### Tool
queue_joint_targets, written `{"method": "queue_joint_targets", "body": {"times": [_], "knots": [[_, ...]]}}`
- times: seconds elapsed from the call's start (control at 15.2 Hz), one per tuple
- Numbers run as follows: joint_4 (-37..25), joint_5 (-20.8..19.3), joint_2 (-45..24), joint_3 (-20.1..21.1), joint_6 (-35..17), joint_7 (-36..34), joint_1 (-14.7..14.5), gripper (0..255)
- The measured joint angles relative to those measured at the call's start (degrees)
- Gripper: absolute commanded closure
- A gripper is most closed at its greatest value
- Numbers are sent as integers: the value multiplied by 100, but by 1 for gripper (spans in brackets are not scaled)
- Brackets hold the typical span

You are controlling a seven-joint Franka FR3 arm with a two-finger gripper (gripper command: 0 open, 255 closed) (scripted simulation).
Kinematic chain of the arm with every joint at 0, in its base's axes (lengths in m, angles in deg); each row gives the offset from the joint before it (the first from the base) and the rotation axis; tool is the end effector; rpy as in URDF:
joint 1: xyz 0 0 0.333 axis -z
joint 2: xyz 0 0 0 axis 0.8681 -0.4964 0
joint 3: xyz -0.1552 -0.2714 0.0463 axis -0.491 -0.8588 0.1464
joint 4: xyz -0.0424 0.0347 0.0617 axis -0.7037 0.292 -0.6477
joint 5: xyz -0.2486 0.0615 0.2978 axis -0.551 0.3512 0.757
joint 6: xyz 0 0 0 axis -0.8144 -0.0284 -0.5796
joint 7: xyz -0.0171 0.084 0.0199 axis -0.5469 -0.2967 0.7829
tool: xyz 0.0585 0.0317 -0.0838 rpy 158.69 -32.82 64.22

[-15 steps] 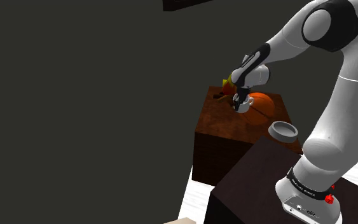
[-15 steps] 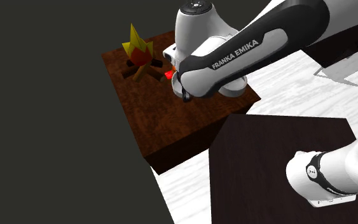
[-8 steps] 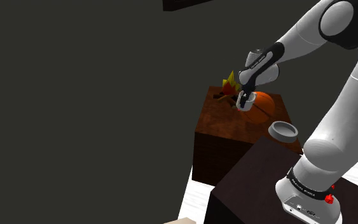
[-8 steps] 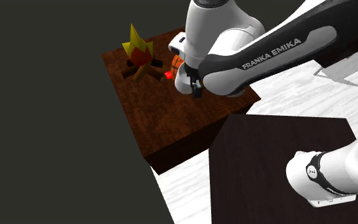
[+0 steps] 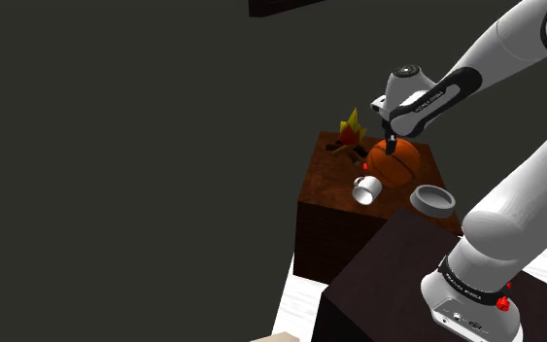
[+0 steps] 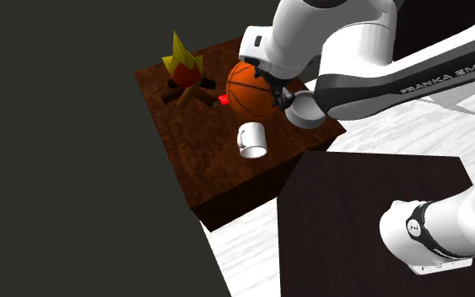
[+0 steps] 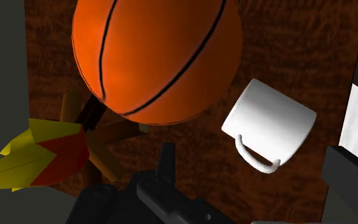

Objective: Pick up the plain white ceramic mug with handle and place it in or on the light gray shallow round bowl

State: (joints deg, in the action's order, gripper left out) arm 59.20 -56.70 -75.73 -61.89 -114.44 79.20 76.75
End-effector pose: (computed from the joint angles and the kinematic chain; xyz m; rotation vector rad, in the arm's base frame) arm 0.3847 -0.2729 0.3317 2.6330 0.7825 -0.0336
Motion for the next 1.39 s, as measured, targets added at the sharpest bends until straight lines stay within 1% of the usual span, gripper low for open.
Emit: {"method": "queue_joint_targets", "body": {"times": [0.33,0.79,0.86,1.39], "knots": [[-37,-196,-432,-81,-441,-99,88,0],[-63,-223,-548,-98,-543,-124,105,0],[-63,-223,-548,-98,-543,-124,105,255],[-63,-223,-548,-98,-543,-124,105,255]]}}
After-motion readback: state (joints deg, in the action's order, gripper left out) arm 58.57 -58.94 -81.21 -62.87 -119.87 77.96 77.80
